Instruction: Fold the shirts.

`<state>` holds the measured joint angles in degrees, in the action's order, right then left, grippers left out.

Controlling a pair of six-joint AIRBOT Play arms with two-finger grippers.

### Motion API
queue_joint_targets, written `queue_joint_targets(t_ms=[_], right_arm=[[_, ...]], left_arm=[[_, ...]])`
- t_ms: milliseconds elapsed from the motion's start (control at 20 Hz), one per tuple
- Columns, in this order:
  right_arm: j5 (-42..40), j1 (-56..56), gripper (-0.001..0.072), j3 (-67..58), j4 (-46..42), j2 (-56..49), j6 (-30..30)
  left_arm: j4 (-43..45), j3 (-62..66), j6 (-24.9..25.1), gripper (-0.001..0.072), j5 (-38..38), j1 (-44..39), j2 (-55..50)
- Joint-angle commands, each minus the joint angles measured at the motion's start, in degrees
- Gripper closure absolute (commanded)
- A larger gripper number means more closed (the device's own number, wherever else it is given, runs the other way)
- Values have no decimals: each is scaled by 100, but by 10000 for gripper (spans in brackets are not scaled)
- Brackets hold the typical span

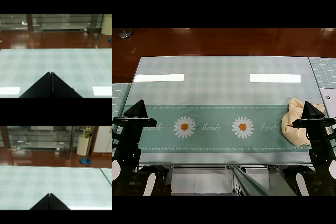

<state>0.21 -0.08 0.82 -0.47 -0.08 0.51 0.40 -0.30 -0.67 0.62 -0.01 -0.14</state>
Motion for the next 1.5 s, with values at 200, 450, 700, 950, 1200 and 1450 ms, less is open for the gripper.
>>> queue_joint_targets(t_ms=[200, 450, 700, 950, 1200, 1450], right_arm=[[-2, 2, 691, 2, 2, 0, 2], [0, 0, 690, 2, 2, 0, 2], [0, 2, 691, 2, 0, 0, 2], [-79, 0, 690, -37, 50, 2, 85], [-114, 0, 690, -286, 55, -7, 155], [0, 0, 687, -1821, 44, -1342, -98]], left_arm=[[2, -13, 2, 686, -2, 7, 0], [4, -13, 2, 686, -4, 7, 0], [4, -11, 2, 686, -22, 13, 0], [0, 24, -4, 686, -22, 13, 0], [2, 557, -538, 686, -22, 13, -90], [2, 2623, -739, 684, 839, 17, -1602]])
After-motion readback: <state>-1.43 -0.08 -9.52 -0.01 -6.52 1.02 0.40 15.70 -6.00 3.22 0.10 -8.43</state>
